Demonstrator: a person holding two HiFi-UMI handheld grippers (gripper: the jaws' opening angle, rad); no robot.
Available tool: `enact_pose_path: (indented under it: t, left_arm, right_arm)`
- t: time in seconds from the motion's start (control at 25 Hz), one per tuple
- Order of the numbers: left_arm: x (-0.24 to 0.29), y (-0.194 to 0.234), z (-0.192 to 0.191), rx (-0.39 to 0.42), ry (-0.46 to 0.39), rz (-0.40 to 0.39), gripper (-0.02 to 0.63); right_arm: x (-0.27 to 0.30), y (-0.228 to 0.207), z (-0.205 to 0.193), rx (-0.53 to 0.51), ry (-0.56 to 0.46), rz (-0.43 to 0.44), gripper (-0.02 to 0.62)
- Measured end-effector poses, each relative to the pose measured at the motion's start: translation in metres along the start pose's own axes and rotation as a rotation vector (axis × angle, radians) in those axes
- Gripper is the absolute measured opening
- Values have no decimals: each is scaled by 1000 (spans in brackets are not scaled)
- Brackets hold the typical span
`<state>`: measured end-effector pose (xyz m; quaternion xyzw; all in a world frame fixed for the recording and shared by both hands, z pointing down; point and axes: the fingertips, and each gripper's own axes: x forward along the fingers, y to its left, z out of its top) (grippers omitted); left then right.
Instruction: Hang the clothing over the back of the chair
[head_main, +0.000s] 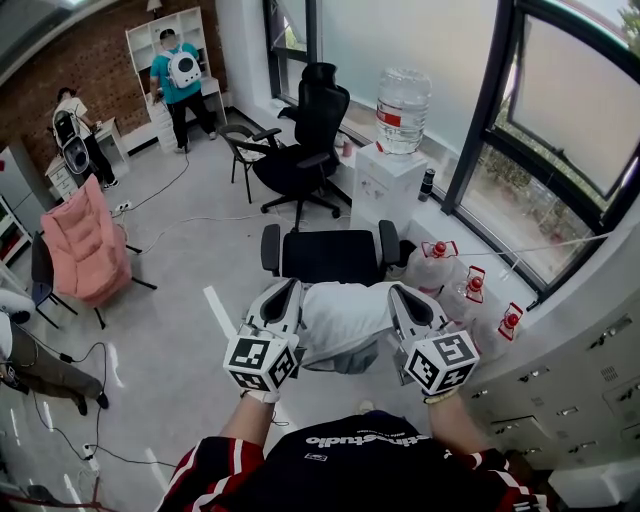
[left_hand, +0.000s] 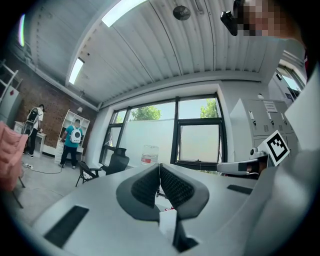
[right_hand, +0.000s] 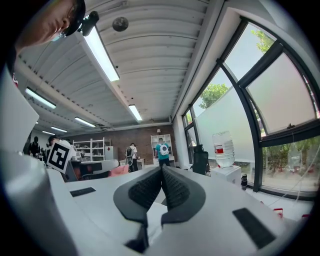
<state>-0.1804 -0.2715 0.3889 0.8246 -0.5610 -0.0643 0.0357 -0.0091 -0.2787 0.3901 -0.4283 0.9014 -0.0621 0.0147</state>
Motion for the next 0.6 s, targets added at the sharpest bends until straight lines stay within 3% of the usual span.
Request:
enact_pose_path:
  t: [0.6]
  left_arm:
    - [6, -12, -2, -9, 20, -19, 25]
  right_arm:
    - [-4, -2, -2, 7, 11, 20, 12]
